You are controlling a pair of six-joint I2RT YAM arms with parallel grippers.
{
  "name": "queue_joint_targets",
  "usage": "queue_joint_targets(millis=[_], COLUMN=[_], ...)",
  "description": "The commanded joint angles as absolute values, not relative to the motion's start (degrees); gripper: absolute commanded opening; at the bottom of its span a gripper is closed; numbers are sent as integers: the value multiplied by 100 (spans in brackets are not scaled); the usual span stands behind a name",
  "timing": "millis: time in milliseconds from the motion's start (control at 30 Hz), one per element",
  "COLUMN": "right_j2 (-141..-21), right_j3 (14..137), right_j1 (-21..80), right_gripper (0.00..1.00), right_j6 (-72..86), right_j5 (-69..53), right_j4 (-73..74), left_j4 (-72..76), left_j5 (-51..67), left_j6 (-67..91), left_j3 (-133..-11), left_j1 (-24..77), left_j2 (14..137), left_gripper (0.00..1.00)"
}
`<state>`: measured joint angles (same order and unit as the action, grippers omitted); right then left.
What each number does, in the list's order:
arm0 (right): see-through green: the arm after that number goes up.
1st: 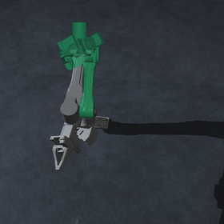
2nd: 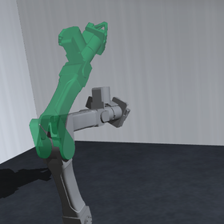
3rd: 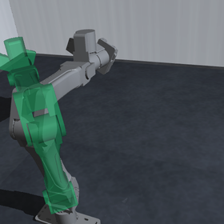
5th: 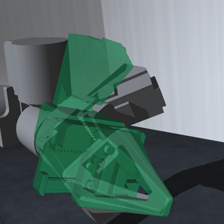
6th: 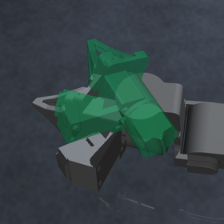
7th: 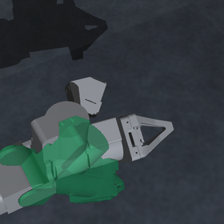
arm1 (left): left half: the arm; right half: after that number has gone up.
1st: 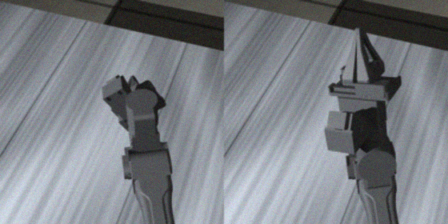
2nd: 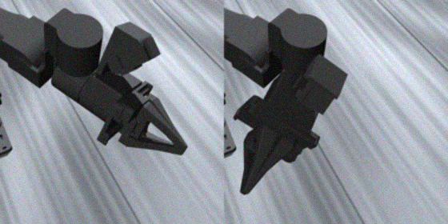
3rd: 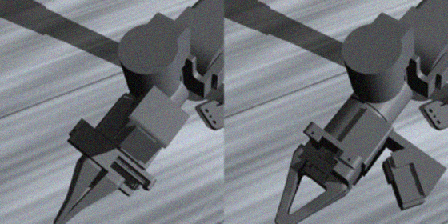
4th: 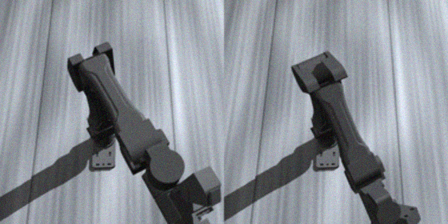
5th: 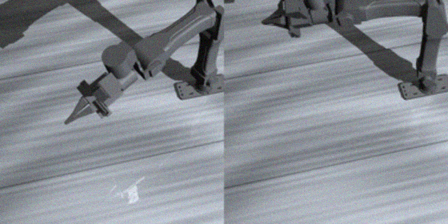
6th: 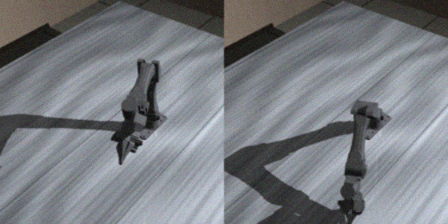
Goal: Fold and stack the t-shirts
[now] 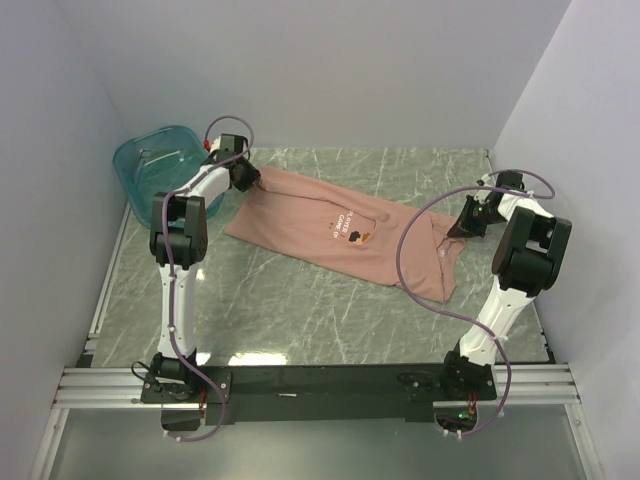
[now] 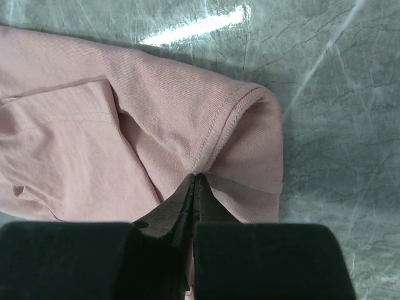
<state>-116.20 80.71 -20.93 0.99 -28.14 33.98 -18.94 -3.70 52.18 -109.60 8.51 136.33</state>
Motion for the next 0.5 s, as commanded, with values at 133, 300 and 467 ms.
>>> queue_joint_targets(millis=[133,300,467], right_j2=[-11628,-11637,-11646], right_j3=[8350,8358,8367], right_j1=[-2127,-2127,-2118], right_gripper=[0,0,0], right_j6=[53,44,53], right_j5=[-2883,-2883,-2883], right_j4=[3445,3454,3454], left_j4=[-1477,-1450,-1398], left_j5=[-526,-694,-572], left_j6=[5256,5326,5300], left_j3=[-10688,-10600,-10617], left_j1=[888,879,888], left_j2=[12938,12797,12832], left_gripper=[37,38,40])
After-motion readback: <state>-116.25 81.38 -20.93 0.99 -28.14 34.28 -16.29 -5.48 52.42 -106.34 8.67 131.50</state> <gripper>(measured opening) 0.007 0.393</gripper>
